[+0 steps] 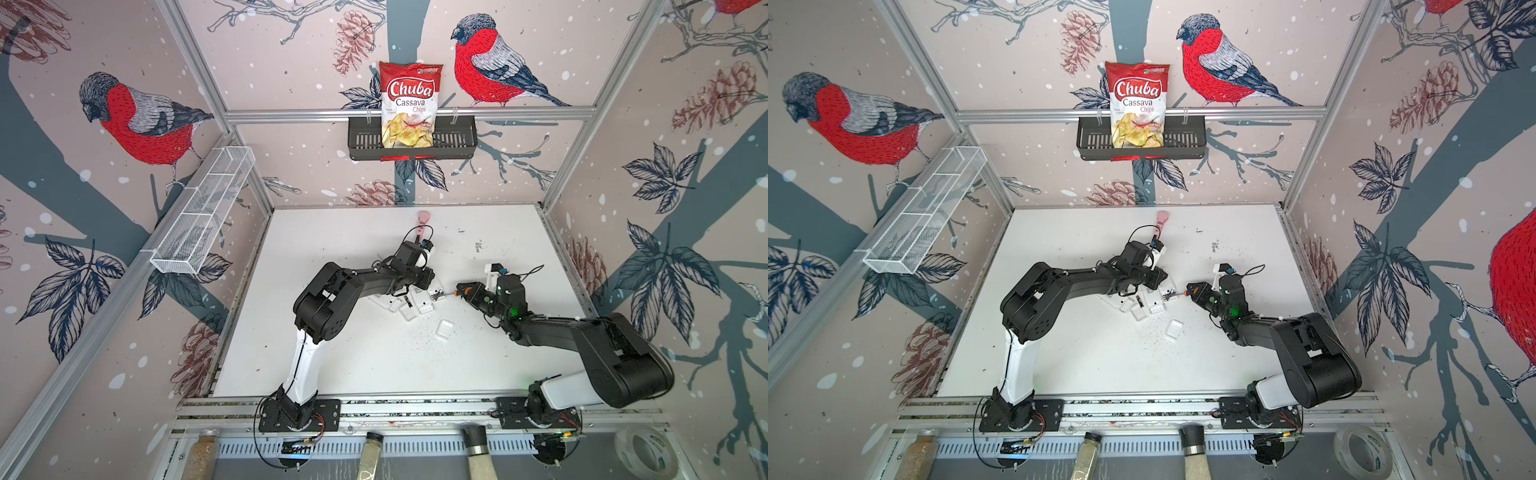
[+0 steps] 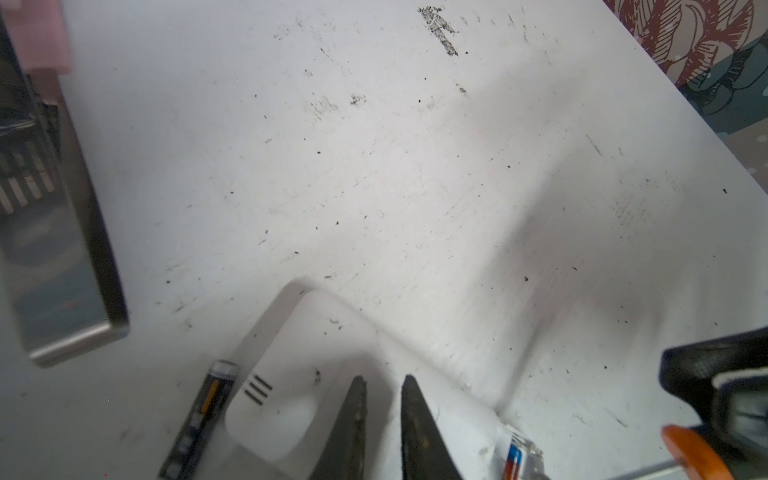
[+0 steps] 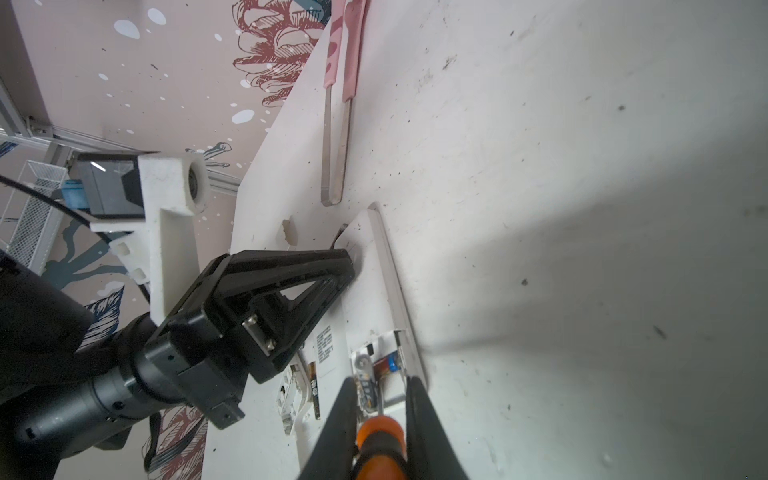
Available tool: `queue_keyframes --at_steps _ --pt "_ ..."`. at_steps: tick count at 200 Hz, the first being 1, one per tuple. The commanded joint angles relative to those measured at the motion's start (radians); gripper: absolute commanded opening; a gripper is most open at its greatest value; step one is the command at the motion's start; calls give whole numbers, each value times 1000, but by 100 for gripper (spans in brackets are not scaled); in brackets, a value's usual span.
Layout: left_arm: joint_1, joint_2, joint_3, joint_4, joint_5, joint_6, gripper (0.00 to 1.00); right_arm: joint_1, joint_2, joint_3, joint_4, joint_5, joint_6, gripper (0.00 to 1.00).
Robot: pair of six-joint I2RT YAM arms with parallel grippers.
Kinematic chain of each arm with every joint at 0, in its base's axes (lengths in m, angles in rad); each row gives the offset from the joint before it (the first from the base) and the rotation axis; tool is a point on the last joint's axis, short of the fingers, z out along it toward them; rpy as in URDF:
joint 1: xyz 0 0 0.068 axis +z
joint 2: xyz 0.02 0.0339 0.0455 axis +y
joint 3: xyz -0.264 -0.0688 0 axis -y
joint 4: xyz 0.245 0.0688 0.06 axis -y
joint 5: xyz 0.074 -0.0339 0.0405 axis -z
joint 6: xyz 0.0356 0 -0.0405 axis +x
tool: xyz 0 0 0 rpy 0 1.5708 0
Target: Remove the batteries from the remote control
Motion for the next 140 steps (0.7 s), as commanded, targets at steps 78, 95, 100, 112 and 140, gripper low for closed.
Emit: queue_keyframes --at_steps 78,95,100,112,140 --pt "16 -4 -7 -117 -9 4 18 42 -68 31 -11 -13 0 0" --pt "16 -3 -5 -119 -6 3 18 33 -90 37 -40 -7 -12 0" --pt "16 -3 -4 -119 -4 3 18 29 -97 38 -46 -6 -14 0" --pt "16 -3 -4 -121 -2 2 18 16 -113 40 -68 -8 -23 0" --pt "17 -3 4 -125 1 1 18 -12 -134 45 -132 -1 -53 0"
